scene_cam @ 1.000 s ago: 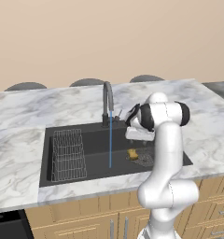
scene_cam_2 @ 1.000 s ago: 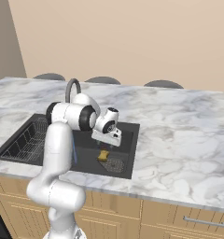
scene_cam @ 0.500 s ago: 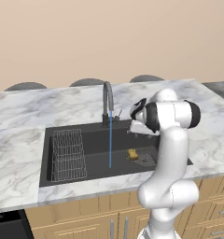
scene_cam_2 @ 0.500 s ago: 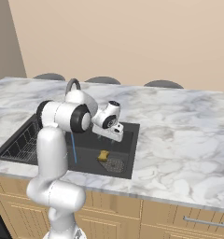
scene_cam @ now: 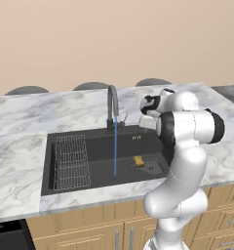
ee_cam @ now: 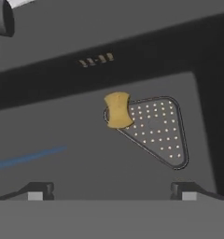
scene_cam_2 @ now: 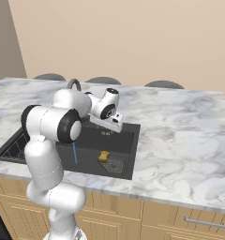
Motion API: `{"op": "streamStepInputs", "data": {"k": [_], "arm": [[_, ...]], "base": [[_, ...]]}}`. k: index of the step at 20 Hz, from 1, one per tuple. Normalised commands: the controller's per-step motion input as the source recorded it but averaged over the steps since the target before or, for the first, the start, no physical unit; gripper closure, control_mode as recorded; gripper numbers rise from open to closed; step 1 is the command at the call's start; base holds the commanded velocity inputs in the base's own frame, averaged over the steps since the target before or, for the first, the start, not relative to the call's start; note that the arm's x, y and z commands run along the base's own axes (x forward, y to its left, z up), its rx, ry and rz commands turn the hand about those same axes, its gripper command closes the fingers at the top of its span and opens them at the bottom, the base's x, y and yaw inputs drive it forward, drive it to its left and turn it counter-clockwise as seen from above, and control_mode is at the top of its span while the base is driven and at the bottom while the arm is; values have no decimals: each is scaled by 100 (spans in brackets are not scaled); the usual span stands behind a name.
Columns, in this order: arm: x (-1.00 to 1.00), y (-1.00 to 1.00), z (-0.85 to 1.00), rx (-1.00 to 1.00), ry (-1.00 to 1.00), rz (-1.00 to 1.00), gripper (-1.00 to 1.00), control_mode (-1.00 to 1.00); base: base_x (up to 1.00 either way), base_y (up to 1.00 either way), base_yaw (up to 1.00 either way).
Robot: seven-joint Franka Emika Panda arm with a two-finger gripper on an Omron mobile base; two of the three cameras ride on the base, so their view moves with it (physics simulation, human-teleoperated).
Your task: Soak the sponge with water for a few seconds and then drop it inside the sink.
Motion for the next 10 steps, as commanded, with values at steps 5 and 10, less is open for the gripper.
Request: {"op": "streamStepInputs", "data": {"k": [5, 10], "arm": [[-58, -2, 59, 0, -12, -4, -100, -100], [-56, -12, 49, 0, -19, -2, -100, -100]], "base": [[0, 0, 0], [0, 0, 0]]}}
